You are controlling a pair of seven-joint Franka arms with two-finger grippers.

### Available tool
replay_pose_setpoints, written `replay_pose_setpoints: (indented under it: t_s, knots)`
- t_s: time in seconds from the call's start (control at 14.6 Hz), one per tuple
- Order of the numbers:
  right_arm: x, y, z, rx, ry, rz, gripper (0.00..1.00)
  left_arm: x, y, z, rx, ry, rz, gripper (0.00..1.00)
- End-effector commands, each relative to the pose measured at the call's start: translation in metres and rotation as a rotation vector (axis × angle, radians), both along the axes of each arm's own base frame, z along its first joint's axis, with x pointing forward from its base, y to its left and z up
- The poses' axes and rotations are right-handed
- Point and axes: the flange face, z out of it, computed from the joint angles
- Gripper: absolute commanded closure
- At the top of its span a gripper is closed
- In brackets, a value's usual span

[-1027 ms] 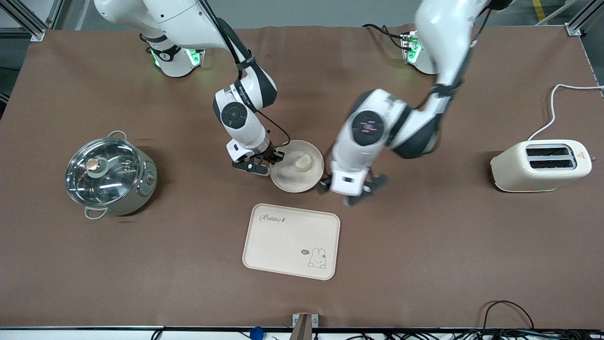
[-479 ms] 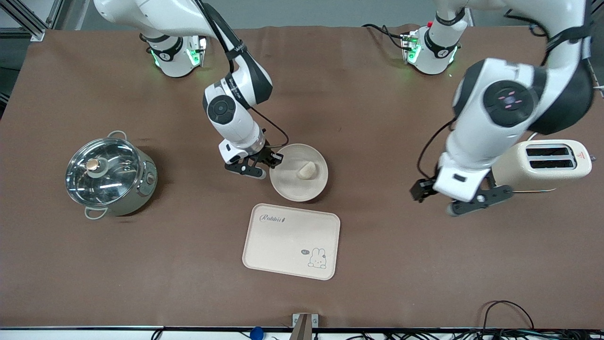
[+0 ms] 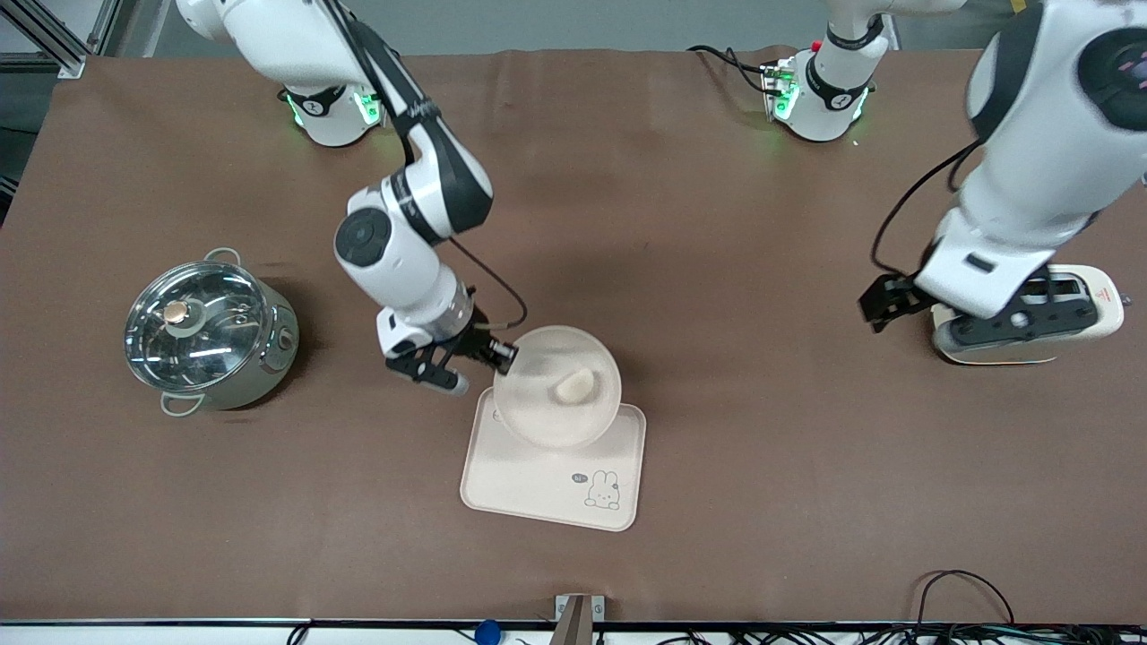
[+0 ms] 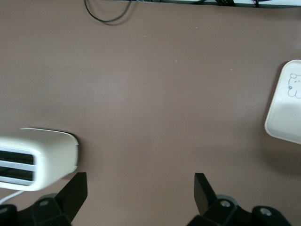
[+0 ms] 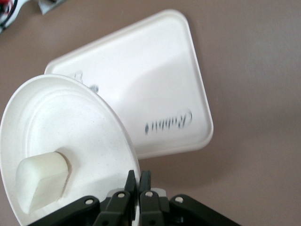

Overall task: Place bun in plate and plate on tray
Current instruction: 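Slide the plate with the bun onto the tray with the right gripper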

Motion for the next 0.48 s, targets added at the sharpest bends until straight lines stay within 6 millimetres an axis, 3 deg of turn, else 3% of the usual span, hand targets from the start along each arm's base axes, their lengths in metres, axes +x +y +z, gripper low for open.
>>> replay_pose_setpoints:
  t_s: [0.0, 0.21, 0.41]
  knots:
    - [0.061, -0.024, -0.058, 0.049, 0.035, -0.112, 1.0, -0.027, 0.039, 0.026, -0.035, 0.037, -0.05, 0.0]
    - [0.08, -0.028, -0.097, 0.05, 0.038, -0.137, 1.0, -0.05, 0.048, 0.037, -0.044, 0.039, -0.073, 0.0]
    - [0.08, -0.029, -0.111, 0.041, 0.046, -0.132, 1.0, -0.064, 0.073, 0.037, -0.099, 0.055, -0.072, 0.0]
